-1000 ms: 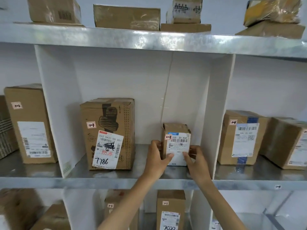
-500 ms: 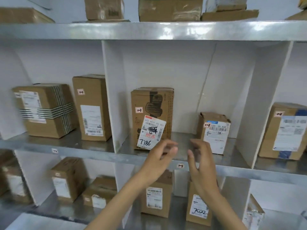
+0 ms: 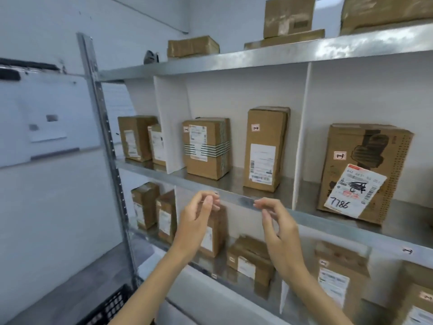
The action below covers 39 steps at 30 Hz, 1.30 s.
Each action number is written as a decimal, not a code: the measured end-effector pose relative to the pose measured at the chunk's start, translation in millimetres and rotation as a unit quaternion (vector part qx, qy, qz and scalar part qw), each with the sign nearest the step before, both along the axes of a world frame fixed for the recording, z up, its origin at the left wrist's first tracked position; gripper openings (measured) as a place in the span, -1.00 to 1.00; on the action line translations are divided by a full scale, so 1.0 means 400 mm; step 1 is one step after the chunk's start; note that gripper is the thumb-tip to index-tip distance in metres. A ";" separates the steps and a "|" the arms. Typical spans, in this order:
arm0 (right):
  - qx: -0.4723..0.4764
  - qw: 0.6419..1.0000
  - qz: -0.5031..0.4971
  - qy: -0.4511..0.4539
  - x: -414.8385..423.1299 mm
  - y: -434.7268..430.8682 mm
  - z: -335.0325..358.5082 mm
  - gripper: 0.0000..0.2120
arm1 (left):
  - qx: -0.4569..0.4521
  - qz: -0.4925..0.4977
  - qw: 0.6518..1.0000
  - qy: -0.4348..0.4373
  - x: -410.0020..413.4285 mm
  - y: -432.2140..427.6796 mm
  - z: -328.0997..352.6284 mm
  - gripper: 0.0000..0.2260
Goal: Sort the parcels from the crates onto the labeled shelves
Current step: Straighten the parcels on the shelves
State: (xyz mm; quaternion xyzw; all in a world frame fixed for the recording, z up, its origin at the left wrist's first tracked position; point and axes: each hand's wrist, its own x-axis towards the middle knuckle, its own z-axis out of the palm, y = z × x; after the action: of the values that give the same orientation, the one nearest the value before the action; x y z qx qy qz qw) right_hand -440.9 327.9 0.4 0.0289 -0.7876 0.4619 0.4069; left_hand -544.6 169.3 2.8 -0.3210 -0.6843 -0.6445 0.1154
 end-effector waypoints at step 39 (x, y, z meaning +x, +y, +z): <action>0.137 0.976 0.127 -0.110 -1.013 -0.471 0.003 -0.64 | -0.049 0.133 0.990 -0.009 -0.964 -0.447 0.048 -0.76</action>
State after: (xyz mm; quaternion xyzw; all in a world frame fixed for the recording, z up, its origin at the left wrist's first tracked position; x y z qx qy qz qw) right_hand -846.2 139.7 1.6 0.1327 -0.8733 0.3980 0.2478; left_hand -930.3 -9.6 22.1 -0.2265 -0.7528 -0.5919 0.1780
